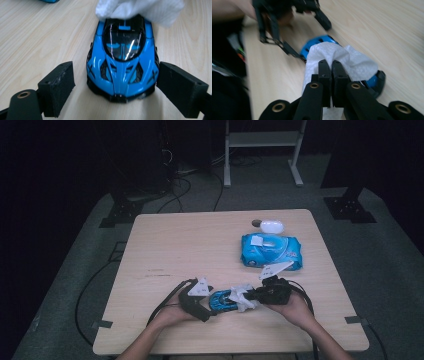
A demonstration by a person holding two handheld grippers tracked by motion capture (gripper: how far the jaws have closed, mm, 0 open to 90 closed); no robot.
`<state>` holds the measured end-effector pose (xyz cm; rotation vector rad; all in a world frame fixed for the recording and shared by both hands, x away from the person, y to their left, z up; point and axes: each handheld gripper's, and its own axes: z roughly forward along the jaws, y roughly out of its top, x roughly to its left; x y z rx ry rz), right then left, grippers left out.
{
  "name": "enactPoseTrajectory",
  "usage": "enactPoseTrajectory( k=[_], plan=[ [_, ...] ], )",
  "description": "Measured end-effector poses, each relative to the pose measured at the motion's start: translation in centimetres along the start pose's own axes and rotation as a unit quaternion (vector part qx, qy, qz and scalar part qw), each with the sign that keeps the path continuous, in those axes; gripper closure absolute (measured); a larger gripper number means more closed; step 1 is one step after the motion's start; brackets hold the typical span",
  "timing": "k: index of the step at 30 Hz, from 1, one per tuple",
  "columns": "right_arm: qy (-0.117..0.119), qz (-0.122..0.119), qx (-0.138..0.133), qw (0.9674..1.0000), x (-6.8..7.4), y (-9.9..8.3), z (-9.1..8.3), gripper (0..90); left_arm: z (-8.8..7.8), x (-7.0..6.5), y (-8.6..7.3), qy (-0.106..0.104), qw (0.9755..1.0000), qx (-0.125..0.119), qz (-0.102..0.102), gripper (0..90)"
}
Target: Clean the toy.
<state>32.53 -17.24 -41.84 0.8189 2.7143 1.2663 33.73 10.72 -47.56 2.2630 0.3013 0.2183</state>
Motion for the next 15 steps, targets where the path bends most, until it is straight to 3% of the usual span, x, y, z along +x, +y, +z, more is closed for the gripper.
enactPoseTrajectory(
  k=[2,4,8,10,11,12,15],
  plan=[
    [-0.004,-0.003,0.006,1.0,-0.4,0.1,0.2,75.8,0.3,0.0,0.2,-0.006,1.0,0.0,0.002,15.2],
    [-0.037,-0.029,0.019,0.9987,-0.4,0.3,0.3,68.4,0.5,0.0,0.4,-0.007,1.0,0.003,0.004,17.0],
    [-0.055,-0.062,0.008,0.9965,-0.4,0.4,1.1,54.9,1.0,0.0,0.6,-0.009,0.9999,0.005,0.007,17.0],
    [-0.051,-0.063,0.007,0.9966,-0.4,0.5,1.5,54.1,1.2,-0.1,0.7,-0.016,0.9998,0.007,0.006,17.9],
    [-0.045,-0.067,0.004,0.9967,-0.2,0.6,2.0,52.6,1.3,-0.2,0.7,-0.018,0.9998,0.009,0.009,22.8],
    [-0.044,-0.075,0.001,0.9962,-0.1,0.7,2.4,51.8,1.3,-0.3,0.7,-0.012,0.9997,0.013,0.018,23.2],
    [-0.049,-0.085,0.003,0.9952,0.3,1.2,3.9,54.5,1.4,-0.4,0.8,-0.01,0.9997,0.013,0.016,23.7]
  ],
)
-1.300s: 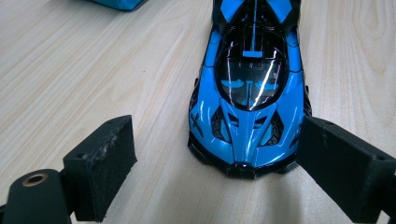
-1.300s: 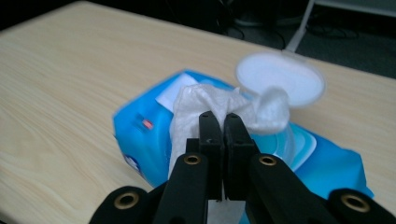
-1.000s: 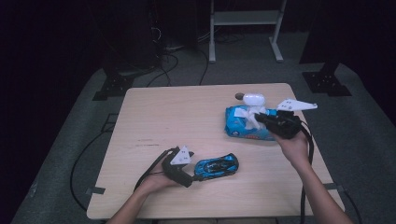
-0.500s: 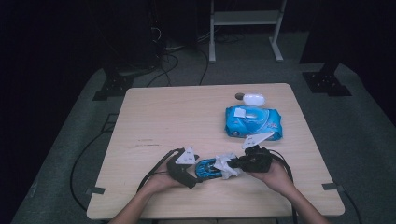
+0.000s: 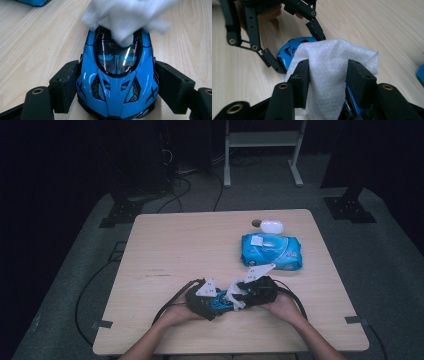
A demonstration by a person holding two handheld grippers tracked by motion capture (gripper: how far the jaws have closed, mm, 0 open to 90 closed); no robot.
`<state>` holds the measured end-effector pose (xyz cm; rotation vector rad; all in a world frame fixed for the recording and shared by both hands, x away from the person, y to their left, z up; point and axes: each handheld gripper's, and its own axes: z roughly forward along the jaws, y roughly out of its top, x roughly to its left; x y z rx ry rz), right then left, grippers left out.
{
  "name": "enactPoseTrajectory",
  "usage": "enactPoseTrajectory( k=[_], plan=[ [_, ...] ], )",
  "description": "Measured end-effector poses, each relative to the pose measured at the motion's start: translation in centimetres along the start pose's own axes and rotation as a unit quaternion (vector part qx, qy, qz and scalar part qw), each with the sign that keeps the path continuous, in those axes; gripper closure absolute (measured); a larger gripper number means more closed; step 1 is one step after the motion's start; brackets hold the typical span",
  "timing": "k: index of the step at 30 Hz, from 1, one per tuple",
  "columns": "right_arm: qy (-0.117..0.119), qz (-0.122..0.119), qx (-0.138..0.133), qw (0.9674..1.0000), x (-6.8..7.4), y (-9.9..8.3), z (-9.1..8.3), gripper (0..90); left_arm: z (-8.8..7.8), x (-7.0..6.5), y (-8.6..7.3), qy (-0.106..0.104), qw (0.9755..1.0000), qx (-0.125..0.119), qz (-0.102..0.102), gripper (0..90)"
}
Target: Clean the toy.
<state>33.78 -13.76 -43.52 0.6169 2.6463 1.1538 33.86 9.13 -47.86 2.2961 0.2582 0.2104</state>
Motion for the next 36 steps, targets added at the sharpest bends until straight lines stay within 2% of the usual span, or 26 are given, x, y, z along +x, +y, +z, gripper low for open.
enactPoseTrajectory(
  k=[2,5,8,11,14,16,18,20,23,26,28,31,32,34,36],
  plan=[
    [0.003,0.003,-0.01,0.9999,0.1,0.2,0.7,58.2,0.0,0.0,0.0,0.0,1.0,-0.001,0.001,23.8],
    [0.01,-0.003,-0.01,0.9999,0.6,0.5,1.4,72.0,0.1,0.1,0.0,0.002,1.0,0.0,0.001,23.9],
    [0.011,0.001,-0.011,0.9999,0.6,0.3,1.2,78.8,0.1,0.0,0.0,0.004,1.0,0.001,0.003,24.4],
    [0.004,0.009,-0.007,0.9999,0.1,-0.2,0.4,80.2,0.1,0.0,0.0,0.006,1.0,0.0,0.001,24.6],
    [-0.023,0.014,0.008,0.9996,-0.4,-1.3,-0.8,80.8,0.1,0.0,0.0,0.009,1.0,0.0,0.002,24.6],
    [-0.037,0.02,0.008,0.9991,-0.5,-2.0,-1.6,81.1,0.2,-0.1,0.1,0.011,0.9999,-0.002,0.001,24.5],
    [-0.034,0.022,0.002,0.9992,-0.3,-2.3,-1.8,81.2,0.2,0.0,0.1,0.012,0.9999,0.0,0.002,24.5],
    [-0.014,0.021,-0.002,0.9997,0.3,-2.0,-1.3,81.2,0.2,-0.1,0.1,0.015,0.9999,-0.002,-0.007,24.6],
    [0.004,0.001,-0.004,1.0,1.7,-1.0,0.1,81.1,0.2,0.0,0.1,0.016,0.9999,-0.001,-0.005,24.6],
    [0.006,-0.003,-0.006,1.0,1.8,-0.7,0.4,81.1,0.2,0.1,0.0,0.016,0.9998,-0.004,-0.007,24.6],
    [-0.004,0.005,-0.008,0.9999,1.3,-1.2,-0.1,81.0,0.2,0.1,-0.1,0.017,0.9998,-0.004,-0.006,24.6],
    [-0.039,0.017,-0.001,0.9991,0.2,-2.5,-1.5,81.0,0.1,0.1,-0.2,0.02,0.9998,-0.009,-0.006,24.7],
    [-0.045,0.029,-0.001,0.9986,-0.2,-3.0,-1.9,81.0,0.1,0.1,-0.2,0.02,0.9998,-0.008,-0.004,24.7],
    [-0.038,0.058,-0.012,0.9975,-0.9,-3.8,-2.5,81.0,0.2,0.1,-0.1,0.02,0.9998,-0.006,-0.001,24.8],
    [-0.037,0.063,-0.014,0.9972,-1.0,-3.9,-2.5,81.0,0.2,0.1,-0.1,0.019,0.9998,-0.004,-0.002,24.8]
  ],
)
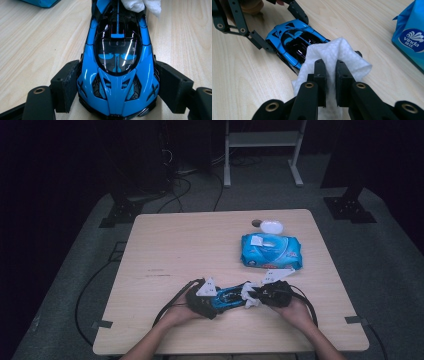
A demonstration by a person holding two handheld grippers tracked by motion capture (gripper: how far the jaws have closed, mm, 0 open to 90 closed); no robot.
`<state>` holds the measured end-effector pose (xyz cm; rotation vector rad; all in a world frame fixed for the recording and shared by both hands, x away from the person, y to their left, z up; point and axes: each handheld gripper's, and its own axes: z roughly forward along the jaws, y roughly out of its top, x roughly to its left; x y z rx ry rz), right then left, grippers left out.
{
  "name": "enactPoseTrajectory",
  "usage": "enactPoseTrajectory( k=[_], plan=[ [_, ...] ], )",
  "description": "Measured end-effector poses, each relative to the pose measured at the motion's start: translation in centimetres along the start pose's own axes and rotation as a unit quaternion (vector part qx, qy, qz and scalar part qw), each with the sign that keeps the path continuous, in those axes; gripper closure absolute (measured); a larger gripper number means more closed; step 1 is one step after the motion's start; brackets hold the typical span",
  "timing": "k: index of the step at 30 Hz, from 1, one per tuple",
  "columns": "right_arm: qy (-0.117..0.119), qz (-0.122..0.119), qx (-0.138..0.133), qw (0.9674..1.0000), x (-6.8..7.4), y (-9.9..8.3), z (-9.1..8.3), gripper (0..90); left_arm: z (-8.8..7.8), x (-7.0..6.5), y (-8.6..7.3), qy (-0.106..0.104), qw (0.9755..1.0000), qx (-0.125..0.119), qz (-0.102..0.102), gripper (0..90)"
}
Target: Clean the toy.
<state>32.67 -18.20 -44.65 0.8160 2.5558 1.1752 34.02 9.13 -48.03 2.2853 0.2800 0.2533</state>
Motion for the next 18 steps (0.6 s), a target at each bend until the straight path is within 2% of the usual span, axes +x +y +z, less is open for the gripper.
enactPoseTrajectory(
  k=[5,7,9,11,14,18],
  plan=[
    [0.005,-0.008,-0.002,1.0,0.7,0.6,0.9,80.8,0.0,0.0,0.0,-0.001,1.0,-0.002,-0.004,24.8],
    [0.003,-0.005,-0.004,1.0,0.5,0.7,0.9,80.9,0.0,0.0,-0.1,-0.001,1.0,-0.004,-0.004,24.9],
    [-0.01,0.006,-0.006,0.9999,0.1,0.7,0.5,81.0,0.0,0.0,-0.1,-0.002,1.0,-0.005,-0.005,24.9],
    [-0.02,0.005,0.001,0.9998,-0.5,0.4,0.3,81.0,0.0,0.0,-0.1,-0.001,1.0,-0.006,-0.004,24.9],
    [-0.003,0.028,-0.012,0.9995,-1.2,-0.2,0.3,81.1,0.0,0.0,0.0,-0.001,1.0,-0.003,-0.003,24.7],
    [-0.01,0.022,-0.011,0.9997,-1.0,-0.2,0.3,81.0,-0.4,0.1,-0.4,0.004,0.9999,0.006,-0.009,17.8]
  ],
)
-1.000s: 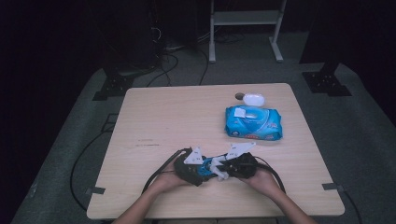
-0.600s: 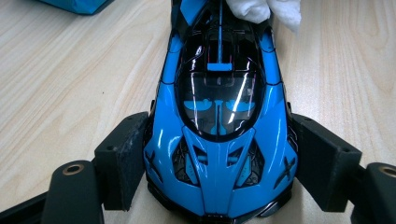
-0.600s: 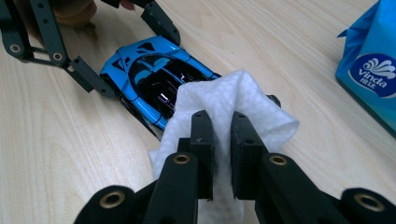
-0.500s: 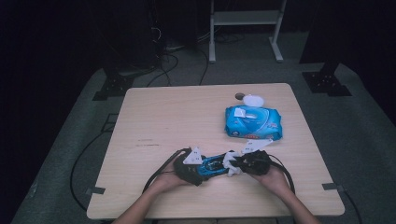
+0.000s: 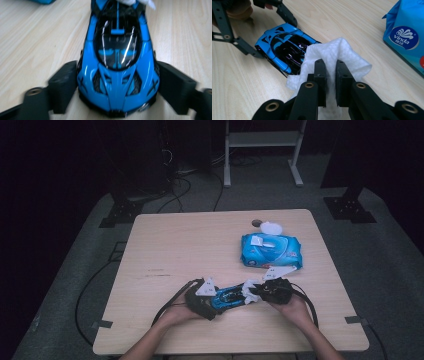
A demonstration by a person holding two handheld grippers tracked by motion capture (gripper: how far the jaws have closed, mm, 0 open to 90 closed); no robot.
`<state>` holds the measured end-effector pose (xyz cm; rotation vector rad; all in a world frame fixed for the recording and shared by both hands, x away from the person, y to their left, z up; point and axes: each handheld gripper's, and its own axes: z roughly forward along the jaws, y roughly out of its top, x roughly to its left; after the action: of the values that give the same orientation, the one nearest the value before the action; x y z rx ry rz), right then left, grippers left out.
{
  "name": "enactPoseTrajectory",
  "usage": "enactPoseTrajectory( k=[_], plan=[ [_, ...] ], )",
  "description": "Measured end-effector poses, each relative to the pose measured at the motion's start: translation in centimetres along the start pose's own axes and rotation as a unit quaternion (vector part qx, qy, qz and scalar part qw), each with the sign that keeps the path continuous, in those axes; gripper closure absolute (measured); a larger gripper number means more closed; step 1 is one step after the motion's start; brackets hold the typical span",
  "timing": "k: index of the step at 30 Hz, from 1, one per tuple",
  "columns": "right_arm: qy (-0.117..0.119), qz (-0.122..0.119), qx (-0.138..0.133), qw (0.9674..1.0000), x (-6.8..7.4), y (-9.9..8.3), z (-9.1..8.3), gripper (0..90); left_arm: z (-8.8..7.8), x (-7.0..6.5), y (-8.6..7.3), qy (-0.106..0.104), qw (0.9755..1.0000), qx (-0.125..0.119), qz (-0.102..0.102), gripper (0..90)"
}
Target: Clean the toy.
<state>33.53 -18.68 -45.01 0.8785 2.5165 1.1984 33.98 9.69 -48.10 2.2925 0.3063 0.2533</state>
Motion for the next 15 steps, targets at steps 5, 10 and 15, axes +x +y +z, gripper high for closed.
enactPoseTrajectory(
  k=[5,10,15],
  plan=[
    [-0.013,-0.016,0.003,0.9998,0.5,0.1,-0.1,81.4,-0.3,0.1,-0.3,-0.005,0.9999,-0.008,-0.005,24.3],
    [0.005,-0.038,0.002,0.9993,1.7,0.5,0.4,81.3,-0.2,0.1,-0.2,-0.004,0.9999,-0.009,-0.003,24.5],
    [0.032,-0.055,-0.004,0.998,3.1,1.6,1.9,81.3,-0.2,0.1,-0.2,-0.005,0.9999,-0.008,-0.005,24.6]
  ],
)
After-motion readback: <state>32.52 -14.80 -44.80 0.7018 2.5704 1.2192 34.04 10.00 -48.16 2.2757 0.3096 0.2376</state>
